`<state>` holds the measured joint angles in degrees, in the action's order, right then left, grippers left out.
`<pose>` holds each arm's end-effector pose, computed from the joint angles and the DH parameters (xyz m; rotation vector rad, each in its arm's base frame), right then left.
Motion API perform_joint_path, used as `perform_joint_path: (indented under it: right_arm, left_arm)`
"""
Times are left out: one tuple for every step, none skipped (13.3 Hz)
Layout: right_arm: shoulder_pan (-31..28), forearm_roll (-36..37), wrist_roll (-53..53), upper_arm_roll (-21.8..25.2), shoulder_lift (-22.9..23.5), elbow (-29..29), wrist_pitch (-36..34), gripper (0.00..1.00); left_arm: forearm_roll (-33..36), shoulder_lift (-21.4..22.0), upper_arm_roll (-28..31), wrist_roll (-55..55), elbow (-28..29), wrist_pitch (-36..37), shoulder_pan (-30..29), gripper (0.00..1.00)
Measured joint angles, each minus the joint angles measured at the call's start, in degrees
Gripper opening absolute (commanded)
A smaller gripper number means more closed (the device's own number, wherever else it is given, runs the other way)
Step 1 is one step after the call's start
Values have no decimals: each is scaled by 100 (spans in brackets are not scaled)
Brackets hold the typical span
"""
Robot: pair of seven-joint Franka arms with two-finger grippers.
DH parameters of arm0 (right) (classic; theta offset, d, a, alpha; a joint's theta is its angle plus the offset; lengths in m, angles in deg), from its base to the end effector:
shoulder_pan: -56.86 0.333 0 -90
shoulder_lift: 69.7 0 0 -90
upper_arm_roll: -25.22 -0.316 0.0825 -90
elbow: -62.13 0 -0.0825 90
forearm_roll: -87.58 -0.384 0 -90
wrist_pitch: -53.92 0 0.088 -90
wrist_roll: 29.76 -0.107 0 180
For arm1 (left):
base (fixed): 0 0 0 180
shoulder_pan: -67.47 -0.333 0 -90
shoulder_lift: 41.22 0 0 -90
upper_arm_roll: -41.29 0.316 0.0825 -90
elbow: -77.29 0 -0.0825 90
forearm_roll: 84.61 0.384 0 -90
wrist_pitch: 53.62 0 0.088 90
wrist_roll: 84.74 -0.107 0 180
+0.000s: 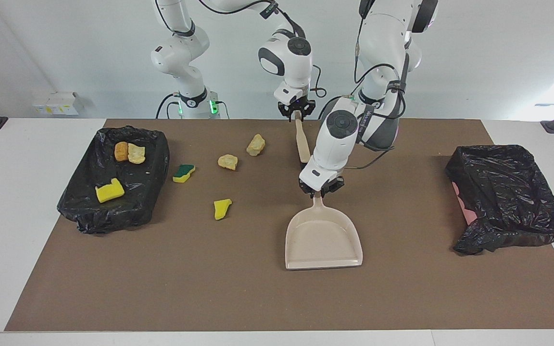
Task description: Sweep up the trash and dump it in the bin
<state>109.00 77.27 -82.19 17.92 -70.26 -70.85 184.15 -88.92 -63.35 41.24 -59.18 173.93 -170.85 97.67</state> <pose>0.2517 0.4351 0.3416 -3.0915 -0.0051 0.2047 0.5654 -0.3345 0.3730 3.0932 -0.0719 -0.0851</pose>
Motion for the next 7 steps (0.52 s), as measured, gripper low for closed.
perform_joint_path:
  right_arm:
    - [1, 0, -4, -1, -1, -1, 14, 0]
    - [1, 0, -4, -1, -1, 0, 23, 0]
    - [1, 0, -4, -1, -3, 1, 27, 0]
    - [1, 0, -4, 0, -16, 6, 27, 0]
    - [-1, 0, -5, 3, -66, 13, 27, 0]
    - [-9, -1, -29, 13, -160, 19, 4, 0]
    - [-35, -1, -132, 34, -334, 23, -166, 0]
  left_arm:
    - [2, 51, 8, -325, -7, 59, -107, 0]
    - [2, 118, 13, -736, -16, 182, -212, 0]
    - [4, 192, 18, -1180, -23, 316, -322, 0]
    - [6, 260, 23, -1665, -24, 416, -460, 0]
    - [7, 324, 30, -2239, -24, 525, -638, 0]
    - [6, 374, 36, -2743, -24, 625, -805, 0]
    - [7, 422, 41, -3318, -24, 773, -993, 0]
